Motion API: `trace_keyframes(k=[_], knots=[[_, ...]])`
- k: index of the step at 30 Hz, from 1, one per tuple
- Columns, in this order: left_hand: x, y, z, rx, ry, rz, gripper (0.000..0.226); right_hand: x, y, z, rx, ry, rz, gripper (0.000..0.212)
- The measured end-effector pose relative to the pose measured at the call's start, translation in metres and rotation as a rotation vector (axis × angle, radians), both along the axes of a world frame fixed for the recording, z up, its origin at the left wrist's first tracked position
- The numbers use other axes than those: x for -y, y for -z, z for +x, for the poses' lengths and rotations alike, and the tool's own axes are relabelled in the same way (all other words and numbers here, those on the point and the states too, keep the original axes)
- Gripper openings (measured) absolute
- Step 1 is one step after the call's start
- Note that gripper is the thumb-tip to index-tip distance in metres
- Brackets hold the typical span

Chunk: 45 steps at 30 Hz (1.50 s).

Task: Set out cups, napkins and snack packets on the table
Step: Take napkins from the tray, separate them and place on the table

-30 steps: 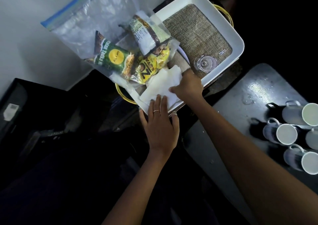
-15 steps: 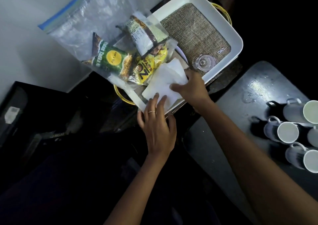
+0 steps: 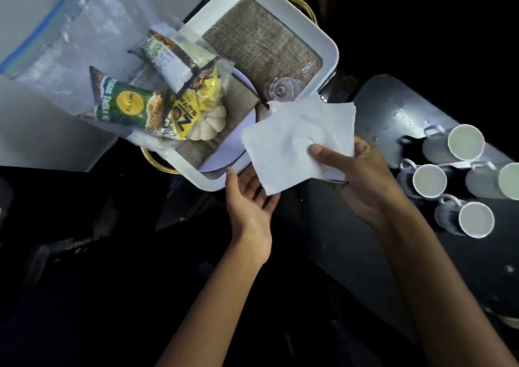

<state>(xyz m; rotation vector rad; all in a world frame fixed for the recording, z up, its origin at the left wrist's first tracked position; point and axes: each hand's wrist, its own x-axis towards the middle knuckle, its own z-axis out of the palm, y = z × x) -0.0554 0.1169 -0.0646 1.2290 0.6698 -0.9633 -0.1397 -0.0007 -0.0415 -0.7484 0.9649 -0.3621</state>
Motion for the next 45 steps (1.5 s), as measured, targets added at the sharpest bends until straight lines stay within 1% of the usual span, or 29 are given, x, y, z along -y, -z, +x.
trace_keyframes(k=[2, 4, 6, 8, 10, 13, 17, 20, 22, 24, 25, 27, 30, 33, 36, 39, 45], knots=[[0.007, -0.003, -0.006, -0.179, 0.147, -0.19, 0.055, 0.003, 0.001, -0.019, 0.019, -0.041, 0.037, 0.043], [0.014, -0.004, -0.014, -0.262, 0.307, -0.378, 0.057, 0.006, 0.002, -0.038, 0.014, -0.079, 0.047, 0.04], [0.024, -0.003, -0.022, -0.284, 0.409, -0.452, 0.06, 0.006, 0.004, -0.055, -0.018, -0.095, 0.025, 0.041], [0.031, -0.002, -0.029, -0.318, 0.448, -0.494, 0.073, 0.006, 0.005, -0.071, -0.072, -0.07, -0.016, 0.043], [0.035, 0.001, -0.038, -0.311, 0.479, -0.492, 0.077, 0.005, 0.006, -0.086, -0.144, -0.042, -0.065, 0.046], [0.038, 0.004, -0.052, -0.274, 0.533, -0.441, 0.069, 0.004, 0.005, -0.104, -0.248, -0.046, -0.142, 0.042], [0.042, 0.004, -0.071, -0.279, 0.579, -0.376, 0.061, 0.001, 0.0, -0.121, -0.372, -0.105, -0.257, 0.036], [0.046, 0.005, -0.083, -0.285, 0.605, -0.356, 0.06, -0.001, -0.003, -0.13, -0.474, -0.145, -0.354, 0.032], [0.048, 0.004, -0.089, -0.295, 0.616, -0.35, 0.06, -0.001, -0.005, -0.135, -0.576, -0.13, -0.46, 0.038], [0.052, 0.005, -0.095, -0.289, 0.633, -0.342, 0.062, 0.001, -0.009, -0.139, -0.682, -0.059, -0.621, 0.048], [0.054, 0.006, -0.097, -0.281, 0.642, -0.338, 0.063, 0.002, -0.012, -0.14, -0.72, -0.008, -0.708, 0.049], [0.057, 0.008, -0.1, -0.261, 0.651, -0.336, 0.062, 0.006, -0.017, -0.139, -0.762, 0.052, -0.823, 0.042], [0.06, 0.013, -0.103, -0.242, 0.644, -0.339, 0.058, 0.016, -0.017, -0.131, -0.822, -0.026, -0.884, 0.032], [0.062, 0.015, -0.107, -0.226, 0.647, -0.332, 0.057, 0.026, -0.011, -0.124, -0.886, -0.109, -0.885, 0.031], [0.064, 0.018, -0.11, -0.205, 0.646, -0.339, 0.051, 0.033, -0.005, -0.12, -0.903, -0.109, -0.858, 0.02], [0.065, 0.019, -0.111, -0.197, 0.648, -0.358, 0.051, 0.035, 0.0, -0.118, -0.869, -0.069, -0.866, 0.008], [0.07, 0.017, -0.109, -0.225, 0.64, -0.375, 0.063, 0.033, -0.003, -0.124, -0.716, 0.085, -0.84, 0.007]])
